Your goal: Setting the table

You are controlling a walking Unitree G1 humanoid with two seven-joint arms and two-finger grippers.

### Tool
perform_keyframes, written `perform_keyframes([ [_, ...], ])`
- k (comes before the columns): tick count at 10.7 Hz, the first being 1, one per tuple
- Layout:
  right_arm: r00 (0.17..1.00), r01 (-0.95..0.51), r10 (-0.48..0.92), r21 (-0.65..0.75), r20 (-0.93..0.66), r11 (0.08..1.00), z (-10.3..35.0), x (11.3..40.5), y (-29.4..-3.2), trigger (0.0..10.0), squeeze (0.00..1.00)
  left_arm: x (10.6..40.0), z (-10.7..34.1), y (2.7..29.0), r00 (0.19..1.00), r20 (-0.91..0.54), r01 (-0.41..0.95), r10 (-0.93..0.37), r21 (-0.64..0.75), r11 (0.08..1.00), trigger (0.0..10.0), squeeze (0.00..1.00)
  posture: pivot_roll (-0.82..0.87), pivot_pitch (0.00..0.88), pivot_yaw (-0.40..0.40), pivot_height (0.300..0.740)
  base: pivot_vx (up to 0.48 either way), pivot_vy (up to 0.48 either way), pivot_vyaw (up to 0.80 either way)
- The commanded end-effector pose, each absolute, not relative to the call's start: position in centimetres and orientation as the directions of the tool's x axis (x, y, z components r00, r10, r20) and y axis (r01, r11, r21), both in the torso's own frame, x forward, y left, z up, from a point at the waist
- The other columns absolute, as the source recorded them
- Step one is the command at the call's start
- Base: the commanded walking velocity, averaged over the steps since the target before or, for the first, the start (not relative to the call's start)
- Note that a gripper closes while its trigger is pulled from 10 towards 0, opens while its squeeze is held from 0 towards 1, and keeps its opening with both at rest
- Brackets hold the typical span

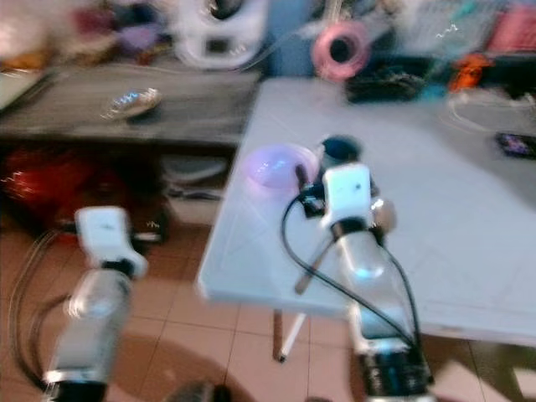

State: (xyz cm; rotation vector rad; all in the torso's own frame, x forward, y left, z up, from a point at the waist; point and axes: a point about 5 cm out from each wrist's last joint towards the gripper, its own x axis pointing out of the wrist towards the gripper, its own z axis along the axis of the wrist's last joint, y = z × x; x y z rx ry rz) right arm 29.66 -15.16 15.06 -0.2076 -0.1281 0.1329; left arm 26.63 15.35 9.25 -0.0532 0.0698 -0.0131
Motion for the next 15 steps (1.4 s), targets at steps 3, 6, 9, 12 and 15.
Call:
perform_keyframes([
  [3,0.939,-0.284,0.330,-0.322,0.097,0.903,16.5,31.7,-14.0,10.0,0.00,26.4,9.5,16.0,0.997,-0.083,0.001,-0.004,-0.038,0.999,10.0,0.00,-0.02,0.046,0.053,0.740,0.000,0.000,0.00],
  [6,0.880,-0.413,0.474,-0.464,0.017,0.784,16.8,33.5,-12.4,10.0,1.00,24.7,8.4,16.1,0.989,-0.150,-0.001,-0.006,-0.051,0.999,10.0,0.00,0.01,0.098,0.055,0.740,0.000,0.000,0.00],
  [9,0.814,-0.508,0.580,-0.521,-0.031,0.685,17.0,34.0,-11.2,10.0,0.00,23.2,8.0,17.1,0.981,-0.195,-0.015,0.005,-0.052,0.999,10.0,0.00,0.03,0.154,0.060,0.740,0.000,0.000,0.00],
  [12,0.761,-0.574,0.642,-0.564,-0.099,0.594,17.4,35.4,-10.2,10.0,0.00,22.4,7.9,16.8,0.974,-0.228,-0.021,0.006,-0.062,0.998,10.0,0.00,0.03,0.187,0.056,0.740,0.000,0.000,0.00],
  [15,0.735,-0.651,0.637,-0.507,-0.233,0.565,17.1,36.9,-9.6,0.0,0.00,22.4,8.1,16.7,0.972,-0.234,-0.001,-0.014,-0.065,0.998,10.0,0.00,0.02,0.180,0.055,0.740,0.000,0.000,0.00],
])
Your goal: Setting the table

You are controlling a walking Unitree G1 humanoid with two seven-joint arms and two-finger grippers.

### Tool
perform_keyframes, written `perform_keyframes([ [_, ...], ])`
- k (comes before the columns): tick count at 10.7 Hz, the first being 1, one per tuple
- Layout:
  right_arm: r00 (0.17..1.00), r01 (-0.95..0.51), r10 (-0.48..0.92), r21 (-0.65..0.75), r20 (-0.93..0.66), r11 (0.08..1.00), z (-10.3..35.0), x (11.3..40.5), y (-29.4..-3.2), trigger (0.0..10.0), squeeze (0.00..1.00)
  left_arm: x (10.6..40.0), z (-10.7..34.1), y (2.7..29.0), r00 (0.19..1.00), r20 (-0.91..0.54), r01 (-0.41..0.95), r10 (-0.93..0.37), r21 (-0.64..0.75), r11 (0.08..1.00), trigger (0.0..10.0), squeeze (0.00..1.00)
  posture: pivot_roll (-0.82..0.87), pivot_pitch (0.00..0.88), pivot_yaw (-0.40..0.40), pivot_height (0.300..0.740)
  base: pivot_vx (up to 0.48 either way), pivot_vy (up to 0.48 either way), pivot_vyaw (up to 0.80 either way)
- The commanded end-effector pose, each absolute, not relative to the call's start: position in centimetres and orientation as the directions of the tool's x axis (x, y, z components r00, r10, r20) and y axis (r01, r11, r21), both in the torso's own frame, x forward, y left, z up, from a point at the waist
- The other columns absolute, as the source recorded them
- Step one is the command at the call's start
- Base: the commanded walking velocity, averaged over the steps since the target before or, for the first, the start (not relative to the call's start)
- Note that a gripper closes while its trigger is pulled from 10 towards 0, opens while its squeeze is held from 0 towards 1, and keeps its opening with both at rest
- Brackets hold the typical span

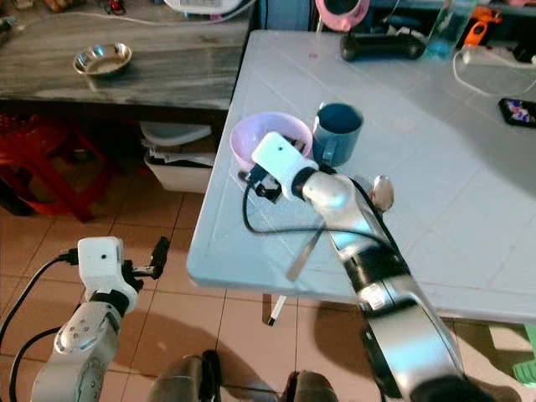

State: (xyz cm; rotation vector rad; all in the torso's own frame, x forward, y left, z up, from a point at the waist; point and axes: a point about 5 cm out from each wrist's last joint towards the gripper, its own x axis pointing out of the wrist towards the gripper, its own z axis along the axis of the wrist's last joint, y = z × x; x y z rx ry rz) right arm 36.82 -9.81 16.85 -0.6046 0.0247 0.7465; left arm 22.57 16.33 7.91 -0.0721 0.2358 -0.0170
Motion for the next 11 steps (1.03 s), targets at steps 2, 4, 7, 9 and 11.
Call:
perform_keyframes([
  [2,0.685,-0.693,0.676,-0.529,-0.273,0.489,17.9,37.1,-8.9,0.0,0.00,22.6,8.1,16.5,0.972,-0.233,0.006,-0.024,-0.077,0.997,10.0,0.00,0.01,0.173,0.047,0.740,0.000,0.000,0.00],
  [4,0.704,-0.687,0.636,-0.530,-0.316,0.497,18.3,38.0,-9.6,0.0,0.00,22.8,8.5,15.5,0.979,-0.188,0.064,-0.072,-0.048,0.997,10.0,0.00,0.00,0.161,0.033,0.740,0.000,0.000,0.00],
  [7,0.681,-0.726,0.593,-0.502,-0.431,0.469,17.6,38.3,-10.9,0.0,0.00,23.2,8.5,14.8,0.980,-0.183,0.071,-0.084,-0.074,0.995,10.0,0.00,-0.01,0.149,0.026,0.740,0.000,0.000,0.00],
  [9,0.675,-0.733,0.587,-0.500,-0.447,0.461,17.7,38.4,-11.3,0.0,0.00,23.5,9.4,14.5,0.980,-0.119,0.153,-0.163,-0.087,0.984,10.0,0.00,-0.01,0.135,0.027,0.740,0.000,0.000,0.00],
  [11,0.682,-0.727,0.579,-0.506,-0.447,0.464,17.7,38.4,-12.0,0.0,0.00,23.9,12.1,12.8,0.950,0.031,0.312,-0.311,-0.115,0.943,10.0,0.00,0.00,0.119,0.011,0.740,0.000,0.000,0.00],
])
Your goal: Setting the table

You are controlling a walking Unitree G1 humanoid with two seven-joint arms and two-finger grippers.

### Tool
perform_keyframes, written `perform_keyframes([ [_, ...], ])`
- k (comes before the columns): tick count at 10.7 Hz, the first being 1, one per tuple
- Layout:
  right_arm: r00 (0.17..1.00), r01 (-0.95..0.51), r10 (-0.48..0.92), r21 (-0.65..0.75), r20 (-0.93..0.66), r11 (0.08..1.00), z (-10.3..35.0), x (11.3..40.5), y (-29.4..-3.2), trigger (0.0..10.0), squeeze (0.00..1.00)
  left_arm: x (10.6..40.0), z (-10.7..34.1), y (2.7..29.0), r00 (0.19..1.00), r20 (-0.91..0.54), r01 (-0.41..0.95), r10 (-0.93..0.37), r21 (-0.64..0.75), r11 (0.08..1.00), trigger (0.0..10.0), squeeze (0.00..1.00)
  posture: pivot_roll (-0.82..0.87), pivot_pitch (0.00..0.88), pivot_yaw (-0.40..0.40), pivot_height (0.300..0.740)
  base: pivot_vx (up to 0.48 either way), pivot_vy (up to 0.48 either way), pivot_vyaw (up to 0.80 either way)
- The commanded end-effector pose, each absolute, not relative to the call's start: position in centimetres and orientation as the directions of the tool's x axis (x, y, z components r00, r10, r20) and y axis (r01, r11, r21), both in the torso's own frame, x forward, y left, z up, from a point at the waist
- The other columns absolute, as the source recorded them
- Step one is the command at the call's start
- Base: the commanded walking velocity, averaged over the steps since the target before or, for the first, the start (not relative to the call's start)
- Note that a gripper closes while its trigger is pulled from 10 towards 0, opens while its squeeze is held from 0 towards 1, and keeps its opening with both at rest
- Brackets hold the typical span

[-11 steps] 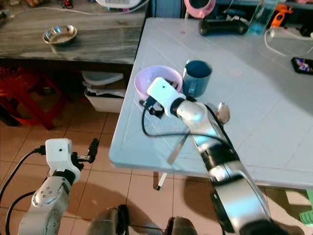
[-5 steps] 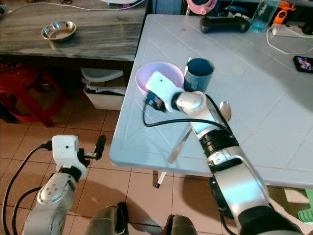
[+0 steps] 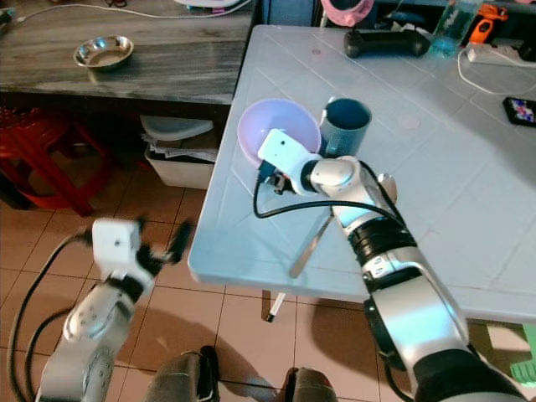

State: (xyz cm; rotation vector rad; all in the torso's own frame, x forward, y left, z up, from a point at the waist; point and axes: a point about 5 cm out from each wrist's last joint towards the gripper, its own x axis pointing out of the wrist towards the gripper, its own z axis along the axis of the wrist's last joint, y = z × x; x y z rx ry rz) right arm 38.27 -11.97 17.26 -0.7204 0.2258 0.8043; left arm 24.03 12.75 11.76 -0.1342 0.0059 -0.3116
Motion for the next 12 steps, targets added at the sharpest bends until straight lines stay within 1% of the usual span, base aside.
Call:
perform_keyframes([
  [1,0.687,-0.722,0.572,-0.510,-0.447,0.468,17.6,38.4,-12.4,0.0,0.00,23.9,12.5,12.3,0.939,0.047,0.344,-0.341,-0.160,0.925,10.0,0.00,0.00,0.114,0.011,0.740,0.000,0.000,0.00],
  [2,0.695,-0.713,0.564,-0.529,-0.446,0.460,17.7,38.4,-12.9,0.0,0.00,23.7,12.5,11.6,0.919,0.062,0.394,-0.390,-0.210,0.895,10.0,0.00,-0.01,0.102,0.012,0.740,0.000,0.000,0.00],
  [3,0.700,-0.707,0.558,-0.544,-0.445,0.452,17.7,38.5,-13.1,0.0,0.00,23.6,12.4,11.3,0.908,0.067,0.417,-0.414,-0.240,0.877,10.0,0.00,-0.02,0.099,0.014,0.740,0.000,0.000,0.00],
  [5,0.706,-0.697,0.561,-0.565,-0.433,0.441,17.8,38.4,-13.1,0.0,0.00,23.8,12.1,11.2,0.903,0.078,0.427,-0.422,-0.242,0.871,10.0,0.00,-0.03,0.081,0.021,0.740,0.000,0.000,0.00],
  [7,0.698,-0.693,0.590,-0.588,-0.405,0.416,18.1,38.2,-13.1,0.0,0.00,24.5,11.8,11.4,0.909,0.067,0.416,-0.412,-0.241,0.877,10.0,0.00,-0.03,0.068,0.020,0.740,0.000,0.000,0.00],
  [8,0.694,-0.692,0.604,-0.594,-0.391,0.411,17.8,37.9,-13.1,0.0,0.00,24.6,11.5,11.5,0.919,0.042,0.392,-0.393,-0.229,0.891,10.0,0.00,-0.03,0.059,0.016,0.740,0.000,0.000,0.00],
  [9,0.691,-0.681,0.639,-0.599,-0.338,0.420,17.7,37.2,-12.8,0.0,0.00,24.7,11.1,11.8,0.935,0.013,0.349,-0.354,-0.203,0.915,10.0,0.00,-0.02,0.050,0.011,0.740,0.000,0.000,0.00],
  [10,0.726,-0.635,0.655,-0.567,-0.208,0.525,17.9,36.5,-12.7,0.0,0.00,25.1,10.8,12.3,0.958,-0.029,0.278,-0.287,-0.161,0.947,10.0,0.00,-0.01,0.030,0.002,0.740,0.000,0.000,0.00],
  [11,0.747,-0.596,0.656,-0.545,-0.108,0.590,17.5,35.1,-12.5,0.0,0.00,25.4,10.8,12.5,0.963,-0.030,0.260,-0.268,-0.168,0.951,10.0,0.00,-0.01,0.015,0.006,0.740,0.000,0.000,0.00],
  [12,0.772,-0.552,0.635,-0.488,0.006,0.676,17.1,33.3,-12.3,7.6,0.00,25.6,10.8,12.6,0.966,-0.032,0.247,-0.256,-0.168,0.954,10.0,0.00,-0.02,0.002,0.016,0.740,0.000,0.480,0.00],
])
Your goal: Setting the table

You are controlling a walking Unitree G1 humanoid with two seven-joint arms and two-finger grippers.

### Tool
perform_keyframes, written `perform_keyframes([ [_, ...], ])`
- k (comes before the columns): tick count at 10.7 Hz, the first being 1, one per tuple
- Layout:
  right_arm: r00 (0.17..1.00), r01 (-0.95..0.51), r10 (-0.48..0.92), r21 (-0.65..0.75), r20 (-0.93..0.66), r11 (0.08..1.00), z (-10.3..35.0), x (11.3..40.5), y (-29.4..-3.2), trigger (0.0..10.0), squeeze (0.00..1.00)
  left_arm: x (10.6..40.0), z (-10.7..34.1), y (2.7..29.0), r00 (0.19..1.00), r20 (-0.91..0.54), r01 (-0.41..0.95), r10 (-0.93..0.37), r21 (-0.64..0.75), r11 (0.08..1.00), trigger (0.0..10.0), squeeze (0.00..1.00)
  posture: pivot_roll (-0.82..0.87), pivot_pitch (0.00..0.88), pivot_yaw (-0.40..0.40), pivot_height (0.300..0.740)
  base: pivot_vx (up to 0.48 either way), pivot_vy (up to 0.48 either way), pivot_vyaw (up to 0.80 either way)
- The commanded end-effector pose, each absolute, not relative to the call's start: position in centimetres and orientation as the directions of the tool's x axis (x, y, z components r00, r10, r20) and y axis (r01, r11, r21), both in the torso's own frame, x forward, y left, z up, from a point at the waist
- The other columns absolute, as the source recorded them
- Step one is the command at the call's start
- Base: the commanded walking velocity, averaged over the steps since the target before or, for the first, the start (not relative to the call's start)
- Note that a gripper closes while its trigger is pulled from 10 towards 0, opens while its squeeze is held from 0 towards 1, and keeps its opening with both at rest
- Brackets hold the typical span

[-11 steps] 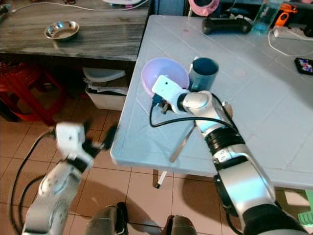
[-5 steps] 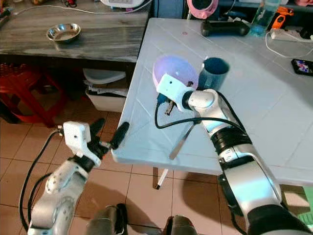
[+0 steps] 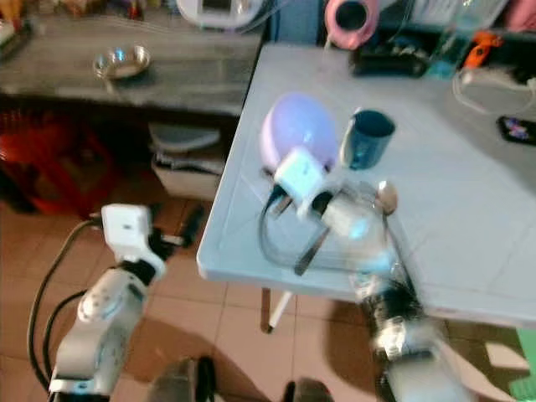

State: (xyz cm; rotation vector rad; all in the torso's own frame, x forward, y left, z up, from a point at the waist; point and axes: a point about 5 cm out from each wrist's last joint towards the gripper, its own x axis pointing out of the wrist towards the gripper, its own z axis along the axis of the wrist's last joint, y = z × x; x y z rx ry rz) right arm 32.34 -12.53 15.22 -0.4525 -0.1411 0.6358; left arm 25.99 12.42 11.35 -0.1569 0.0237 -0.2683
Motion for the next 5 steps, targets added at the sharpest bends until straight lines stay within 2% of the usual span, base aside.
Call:
perform_keyframes([
  [1,0.833,-0.454,0.546,-0.453,0.092,0.768,16.7,32.1,-12.8,10.0,0.00,26.2,11.1,12.8,0.969,-0.016,0.243,-0.247,-0.119,0.963,10.0,0.00,-0.02,0.000,0.023,0.740,0.000,0.480,0.00],
  [2,0.895,-0.320,0.411,-0.393,0.174,0.862,15.9,30.5,-13.8,10.0,0.00,27.1,11.6,13.1,0.974,-0.002,0.225,-0.227,-0.118,0.967,10.0,0.00,-0.02,0.000,0.038,0.740,0.000,0.480,0.00],
  [4,0.931,-0.220,0.297,-0.324,0.211,0.920,15.6,29.8,-14.8,10.0,0.00,27.5,11.8,13.1,0.974,0.005,0.225,-0.225,-0.081,0.971,10.0,0.00,-0.03,0.000,0.041,0.740,0.000,0.480,0.00],
  [5,0.933,-0.221,0.297,-0.326,0.204,0.919,15.5,29.6,-14.9,10.0,0.00,27.5,11.5,13.0,0.976,-0.002,0.217,-0.218,-0.077,0.973,10.0,0.00,-0.04,0.000,0.044,0.740,0.000,0.480,0.00],
])
